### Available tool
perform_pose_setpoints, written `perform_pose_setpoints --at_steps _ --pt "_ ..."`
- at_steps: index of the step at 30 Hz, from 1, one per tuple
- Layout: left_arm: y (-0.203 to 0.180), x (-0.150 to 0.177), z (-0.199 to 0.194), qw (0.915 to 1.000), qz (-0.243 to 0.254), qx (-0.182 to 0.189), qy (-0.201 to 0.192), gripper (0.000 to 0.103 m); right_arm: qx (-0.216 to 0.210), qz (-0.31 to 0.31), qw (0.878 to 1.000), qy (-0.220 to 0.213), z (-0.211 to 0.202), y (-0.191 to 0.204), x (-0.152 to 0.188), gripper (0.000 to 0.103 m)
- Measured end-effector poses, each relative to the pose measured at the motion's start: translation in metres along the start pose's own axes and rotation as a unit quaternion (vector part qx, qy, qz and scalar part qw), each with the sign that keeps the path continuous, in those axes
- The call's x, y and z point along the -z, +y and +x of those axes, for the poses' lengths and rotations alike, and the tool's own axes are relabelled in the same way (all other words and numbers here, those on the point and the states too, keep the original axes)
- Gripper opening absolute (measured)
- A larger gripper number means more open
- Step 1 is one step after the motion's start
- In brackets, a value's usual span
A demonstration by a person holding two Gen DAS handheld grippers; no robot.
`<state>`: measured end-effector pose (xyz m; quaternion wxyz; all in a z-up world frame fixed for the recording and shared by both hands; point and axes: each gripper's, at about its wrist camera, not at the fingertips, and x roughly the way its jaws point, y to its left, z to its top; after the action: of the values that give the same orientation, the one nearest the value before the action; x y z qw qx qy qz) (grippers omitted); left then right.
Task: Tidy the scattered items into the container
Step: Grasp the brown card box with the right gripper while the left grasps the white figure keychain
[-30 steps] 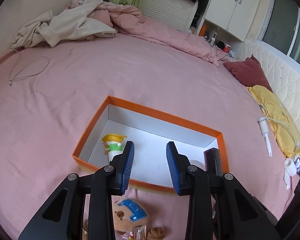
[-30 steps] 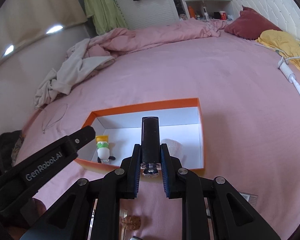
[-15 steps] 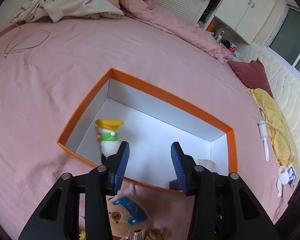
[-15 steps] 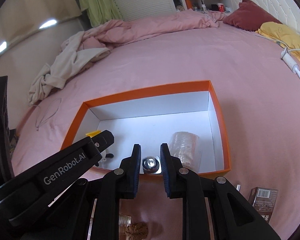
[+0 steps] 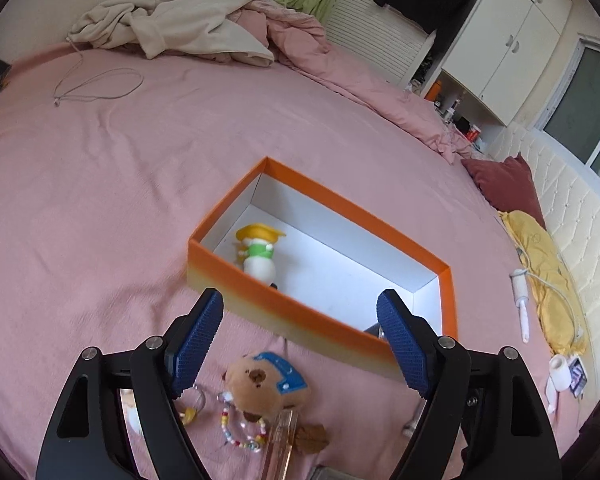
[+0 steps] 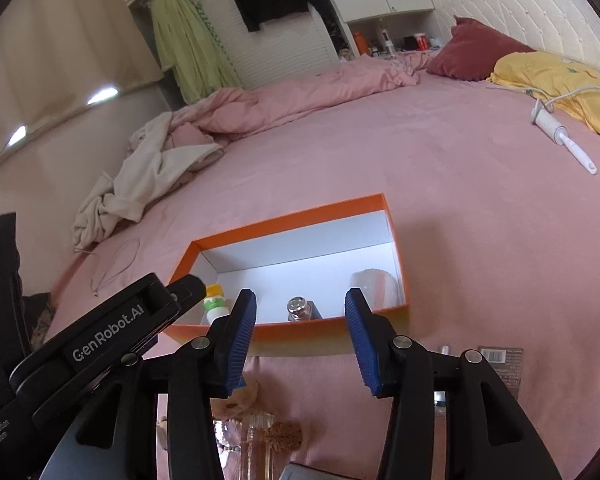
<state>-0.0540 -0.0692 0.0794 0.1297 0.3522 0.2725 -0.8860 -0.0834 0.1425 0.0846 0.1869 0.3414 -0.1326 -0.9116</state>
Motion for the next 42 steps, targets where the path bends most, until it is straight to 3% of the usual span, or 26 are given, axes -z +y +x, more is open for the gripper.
perform_pose_setpoints --at_steps 4,9,12,15,18,19,22,24,26,28,30,32,34,36,41,42 --pt "0.015 0.019 -0.003 0.9996 -0.013 -0.017 0.019 0.079 0.015 0.008 1.0 0.004 -0.013 -0.014 0.013 0.05" --pt "0.033 0.045 -0.013 0.9984 -0.038 -0.027 0.03 0.079 0.072 0.0 0.997 0.007 -0.026 -0.046 0.031 0.05" --pt "0.029 0.058 -0.019 0.9992 0.004 -0.035 0.021 0.079 0.108 0.007 0.994 0.007 -0.034 -0.073 0.042 0.05" --pt "0.023 0.071 -0.021 0.9971 0.056 -0.051 -0.001 0.079 0.123 0.064 0.99 0.017 -0.037 -0.115 0.048 0.05" --pt "0.018 0.082 -0.019 0.9928 0.102 -0.06 -0.017 0.079 0.09 0.174 0.98 0.026 -0.041 -0.164 0.059 0.05" --pt "0.014 0.086 -0.018 0.9904 0.119 -0.068 -0.022 0.079 0.069 0.185 0.98 0.021 -0.042 -0.17 0.061 0.05" --pt "0.009 0.096 -0.017 0.9847 0.154 -0.076 -0.032 0.08 0.071 0.159 0.984 0.026 -0.041 -0.162 0.06 0.053" --pt "0.009 0.1 -0.018 0.9838 0.164 -0.066 -0.031 0.08 0.073 0.134 0.988 0.03 -0.038 -0.15 0.058 0.066" --pt "0.018 0.1 -0.015 0.9889 0.141 -0.046 -0.015 0.08 0.073 0.106 0.991 0.034 -0.033 -0.136 0.057 0.066" --pt "0.042 0.099 -0.015 0.9971 0.072 -0.018 -0.014 0.08 0.08 0.069 0.993 0.045 -0.024 -0.122 0.057 0.066" --pt "0.068 0.098 -0.019 0.999 -0.004 0.033 -0.03 0.079 0.086 0.022 0.994 0.061 -0.013 -0.107 0.058 0.067" --pt "0.072 0.097 -0.019 0.9985 -0.017 0.041 -0.031 0.08 0.104 -0.023 0.991 0.074 -0.002 -0.095 0.062 0.068" --pt "0.061 0.099 -0.016 0.9994 0.013 0.014 -0.028 0.08 0.128 -0.044 0.987 0.083 0.005 -0.091 0.067 0.064" --pt "0.056 0.101 -0.016 0.9991 0.028 0.001 -0.033 0.08 0.139 -0.028 0.987 0.077 0.002 -0.098 0.067 0.042" --pt "0.076 0.094 -0.032 0.9952 -0.04 0.053 -0.071 0.079 0.08 0.062 0.994 0.05 -0.015 -0.129 0.069 0.041" --pt "0.079 0.091 -0.035 0.9945 -0.048 0.049 -0.079 0.079 0.074 0.07 0.994 0.045 -0.016 -0.131 0.069 0.041"
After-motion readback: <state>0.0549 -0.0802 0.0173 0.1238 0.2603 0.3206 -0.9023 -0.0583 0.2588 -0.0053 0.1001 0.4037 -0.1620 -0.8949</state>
